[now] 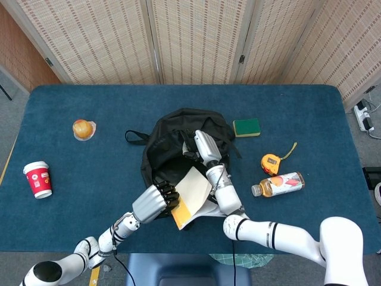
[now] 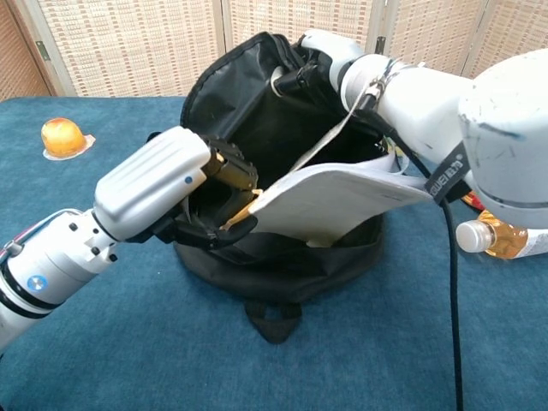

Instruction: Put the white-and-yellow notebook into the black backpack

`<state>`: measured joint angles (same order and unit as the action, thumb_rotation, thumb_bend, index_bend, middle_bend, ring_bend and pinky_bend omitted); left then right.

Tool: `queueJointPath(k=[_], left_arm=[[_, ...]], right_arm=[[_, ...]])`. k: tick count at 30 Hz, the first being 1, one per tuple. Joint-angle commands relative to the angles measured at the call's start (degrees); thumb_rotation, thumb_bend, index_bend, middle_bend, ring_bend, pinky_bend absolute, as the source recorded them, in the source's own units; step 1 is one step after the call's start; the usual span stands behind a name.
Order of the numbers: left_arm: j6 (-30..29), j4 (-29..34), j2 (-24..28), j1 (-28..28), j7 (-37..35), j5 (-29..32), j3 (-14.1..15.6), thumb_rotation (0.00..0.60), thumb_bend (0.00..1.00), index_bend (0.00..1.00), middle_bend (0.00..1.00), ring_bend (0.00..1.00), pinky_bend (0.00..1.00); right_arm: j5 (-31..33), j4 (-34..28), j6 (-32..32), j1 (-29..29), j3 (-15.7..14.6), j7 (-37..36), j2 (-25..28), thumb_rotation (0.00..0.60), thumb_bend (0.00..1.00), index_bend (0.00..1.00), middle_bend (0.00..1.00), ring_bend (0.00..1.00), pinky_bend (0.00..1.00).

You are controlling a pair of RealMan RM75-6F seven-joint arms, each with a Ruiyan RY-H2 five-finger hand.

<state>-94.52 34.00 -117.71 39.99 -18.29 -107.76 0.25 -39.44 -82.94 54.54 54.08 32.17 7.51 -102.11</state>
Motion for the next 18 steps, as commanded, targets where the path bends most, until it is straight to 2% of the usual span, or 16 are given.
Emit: queueJointPath(k=[1,13,18], left_arm=[[0.5,-3.2,-1.2,-0.4,0.5,0.7,0.8,0.6,0.47,0.74,0.69,0.56,0.51],[2.5,-11.3,-3.7,1.8,2.3,3.7,0.0,0.6,0.47,0.74,0.69,0.56,0.51],[1.7,-12.9,-3.8,3.5,3.6,6.1,-2.1,0.6,0.47,0.74,0.69,0.56,0.51]], right_arm=[[0.3,-0.8,-0.8,-0.3,-0.3,-0.8,0.8,0.6,0.79,0.74,0.38,0.27,0.19],[-0.3,-4.4,-1.7,-0.9,-1.3,-3.8,2.9,0.6,0.79,0.73,0.38,0.27,0.19],[-0.6,-6.1,-1.6,-1.4,-2.1,-4.3,3.8,0.6,0.79,0.73,0.38,0.27,0.19]])
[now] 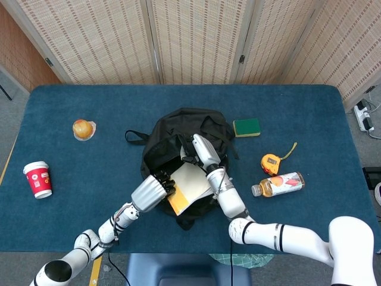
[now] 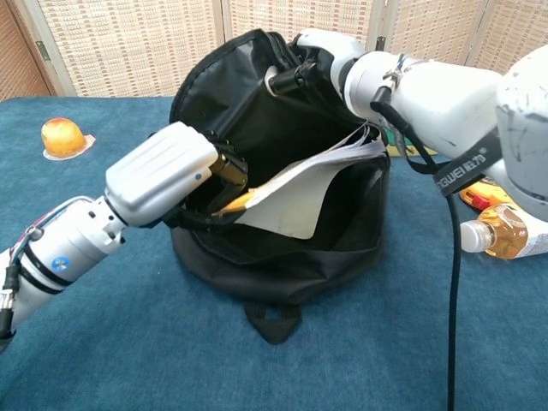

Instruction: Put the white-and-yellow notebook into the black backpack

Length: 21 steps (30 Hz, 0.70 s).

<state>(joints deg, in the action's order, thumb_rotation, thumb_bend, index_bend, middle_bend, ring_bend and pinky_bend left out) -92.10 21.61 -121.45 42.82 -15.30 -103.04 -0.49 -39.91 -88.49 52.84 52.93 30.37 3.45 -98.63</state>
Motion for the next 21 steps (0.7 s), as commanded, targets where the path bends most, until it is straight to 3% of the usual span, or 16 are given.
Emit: queueJointPath(k=[1,6,14,21], left_arm=[[-0.8,-0.5,0.0,0.8,0.4,2.0,-1.9,0.6,0.47,0.74,0.69,0.56,0.51],[-1.4,-0.9,0.8,2.4,2.6,2.9,-2.5,0.6,0.47,0.74,0.69,0.56,0.5],[2.7,1.5,0.9,2.8,8.6,0.7,2.0,0.6,0.47,0.74,0.69,0.56,0.5],[6.4,2.3,0.2,4.2,12.0,0.9,2.7,0.6,0.47,0.74,0.69,0.56,0.5]], right_arm=[[-0.2,-0.7,0.1,-0.3,-0.4,-0.4,0.5,0.6,0.79,0.73,0.38,0.27,0.19],[0.0,-1.3,0.2,-0.2,-0.7,-1.1,0.9,0.6,0.79,0.73,0.38,0.27,0.19],[0.7,-2.0,0.0,0.1,-1.0,-1.8,1.2,0.6,0.79,0.73,0.38,0.27,0.19],[1.2,-2.8,-0.1,0.2,-1.3,-2.4,1.6,0.6,0.79,0.73,0.38,0.27,0.19]])
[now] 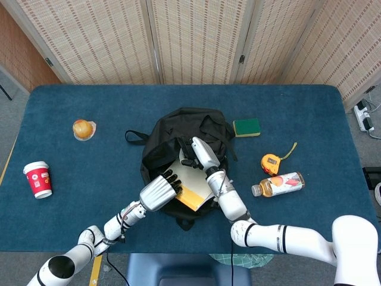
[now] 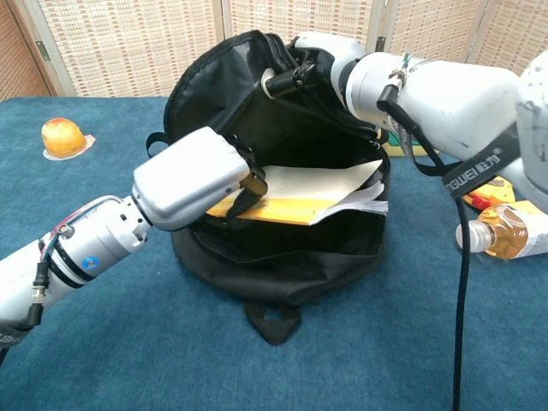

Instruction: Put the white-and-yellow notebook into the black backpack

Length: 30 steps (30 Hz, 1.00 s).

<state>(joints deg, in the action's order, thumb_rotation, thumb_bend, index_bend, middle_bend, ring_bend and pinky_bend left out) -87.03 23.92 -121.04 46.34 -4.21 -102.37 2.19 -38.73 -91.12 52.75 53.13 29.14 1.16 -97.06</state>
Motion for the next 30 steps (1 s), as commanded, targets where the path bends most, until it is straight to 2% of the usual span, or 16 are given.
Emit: queueJointPath(k=[1,16,24,30], left_arm=[[2.1,-0.1,-0.3,1.0,1.6,0.6,-0.2,0.6,0.47,0.74,0.69,0.56,0.5],[13.3,3.4,0.6,4.4,14.6,7.2,-5.2,0.6,0.47,0.73,0.69,0.56,0.5],[19.8,9.3,3.1,3.5,24.4,12.0,-7.6,0.6,0.47,0.73,0.69,0.56,0.5],[23.5,15.1,4.0,3.3,30.7,17.0,-11.1,0.6,0.48,0.73,0.69,0.56,0.5]], right_arm=[[0.0,-0.3,0.0,0.0,-0.1,-0.2,0.1,0.6,0.79,0.72,0.38,0.27,0.19],[0.0,-3.3,0.7,-0.2,-1.1,-0.7,1.5,0.6,0.79,0.72,0.38,0.27,0.19],[-0.1,-3.6,1.1,-0.4,-1.5,-1.1,1.8,0.6,0.79,0.72,0.38,0.27,0.19],[-0.2,-3.9,1.2,-0.2,-2.0,-1.1,1.6,0.6,0.79,0.72,0.38,0.27,0.19]])
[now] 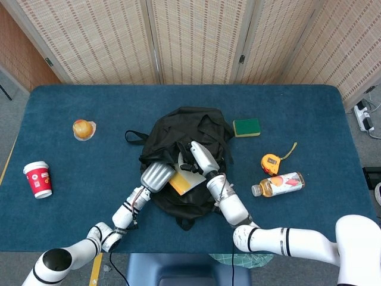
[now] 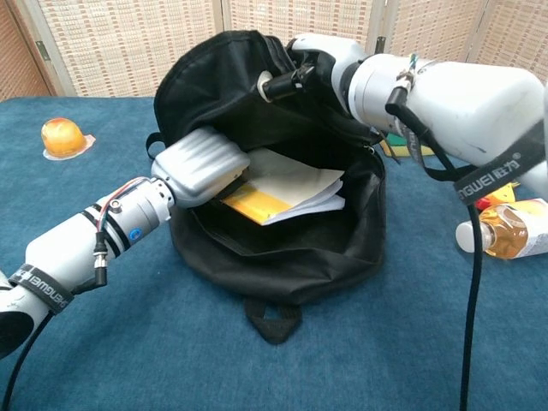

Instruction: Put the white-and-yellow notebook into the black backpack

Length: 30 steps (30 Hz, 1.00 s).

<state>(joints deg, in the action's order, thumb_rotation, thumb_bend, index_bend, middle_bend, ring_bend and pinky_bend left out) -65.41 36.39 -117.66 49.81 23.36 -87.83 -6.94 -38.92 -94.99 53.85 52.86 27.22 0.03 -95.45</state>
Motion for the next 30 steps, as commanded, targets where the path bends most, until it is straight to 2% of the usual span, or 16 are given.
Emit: queueJointPath(k=[1,10,19,22,25,27,30], left_arm=[[2.3,3.6,0.7,-0.1,4.2,3.1,-2.5,0.6,0.48,0.73,0.69,0.56,0.5],[5.9,9.1,0.5,1.6,16.5,9.5,-7.2,0.6,0.5,0.73,0.69,0.56,0.49],[9.0,7.1,-1.1,3.2,24.2,15.2,-9.9,0.6,0.5,0.69,0.68,0.56,0.49],[8.1,8.1,-1.1,2.7,24.6,15.8,-9.9,0.6,0.41,0.54,0.6,0.53,0.48],[6.8,9.9,-0.8,1.9,24.7,16.3,-9.7,0.6,0.23,0.37,0.47,0.44,0.46],[5.7,11.4,-0.5,1.4,24.3,16.2,-9.5,0.6,0.14,0.31,0.42,0.4,0.44],[4.2,13.0,0.0,0.6,24.0,15.8,-8.8,0.6,0.09,0.26,0.39,0.38,0.44]], right_arm=[[0.0,-0.1,0.1,0.1,-0.1,0.1,-0.1,0.6,0.79,0.72,0.38,0.27,0.19],[0.1,-0.5,0.8,0.2,-0.3,0.2,-0.3,0.6,0.79,0.71,0.37,0.27,0.19],[0.4,-0.3,1.2,0.1,-0.4,0.3,-0.3,0.6,0.79,0.71,0.37,0.27,0.19],[0.3,0.0,1.2,0.2,-0.4,0.3,-0.3,0.6,0.79,0.71,0.37,0.27,0.19],[0.5,0.9,1.3,0.4,-0.1,0.3,-0.7,0.6,0.79,0.71,0.37,0.27,0.19],[0.6,1.7,1.6,0.7,0.2,0.3,-1.1,0.6,0.79,0.71,0.37,0.27,0.19],[0.8,2.6,2.0,1.1,0.5,0.5,-1.7,0.6,0.79,0.71,0.37,0.27,0.19]])
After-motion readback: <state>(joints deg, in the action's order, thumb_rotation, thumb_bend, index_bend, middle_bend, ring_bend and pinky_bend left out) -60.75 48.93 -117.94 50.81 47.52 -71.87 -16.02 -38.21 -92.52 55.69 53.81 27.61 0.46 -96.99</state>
